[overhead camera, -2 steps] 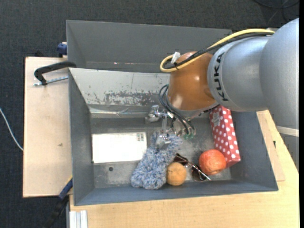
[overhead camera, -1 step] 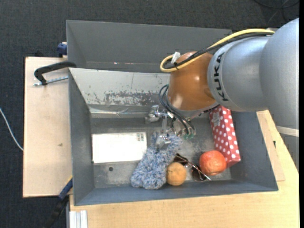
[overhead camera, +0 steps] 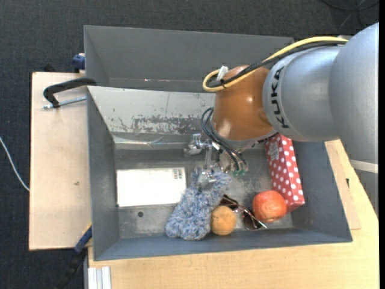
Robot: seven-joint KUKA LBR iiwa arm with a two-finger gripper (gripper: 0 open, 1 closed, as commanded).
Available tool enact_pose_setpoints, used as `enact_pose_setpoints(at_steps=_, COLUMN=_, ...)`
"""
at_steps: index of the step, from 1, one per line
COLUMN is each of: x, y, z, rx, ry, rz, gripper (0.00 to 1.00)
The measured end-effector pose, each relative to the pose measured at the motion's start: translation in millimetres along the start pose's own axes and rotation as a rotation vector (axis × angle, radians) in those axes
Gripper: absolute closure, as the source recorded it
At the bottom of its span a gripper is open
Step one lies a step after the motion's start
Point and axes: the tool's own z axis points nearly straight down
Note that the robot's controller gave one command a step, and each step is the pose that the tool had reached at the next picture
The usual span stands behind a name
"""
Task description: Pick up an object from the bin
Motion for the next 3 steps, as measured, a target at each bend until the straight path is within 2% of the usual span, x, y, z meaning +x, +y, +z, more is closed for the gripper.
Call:
enact_pose_setpoints(at_steps=1, x=13.9, y=10.1, z=-46.2, rx=0.001, ry=0.024, rz=-0.011, gripper=0.00)
enact_pose_setpoints(at_steps=2, x=70.4, y=39.5, z=-26.4, rx=-0.002, ry=0.025, rz=-0.253, gripper=1.00)
enact_pose_setpoints(at_steps=3, x=70.4, y=39.4, z=-26.4, rx=-0.002, ry=0.025, rz=-0.252, gripper=1.00)
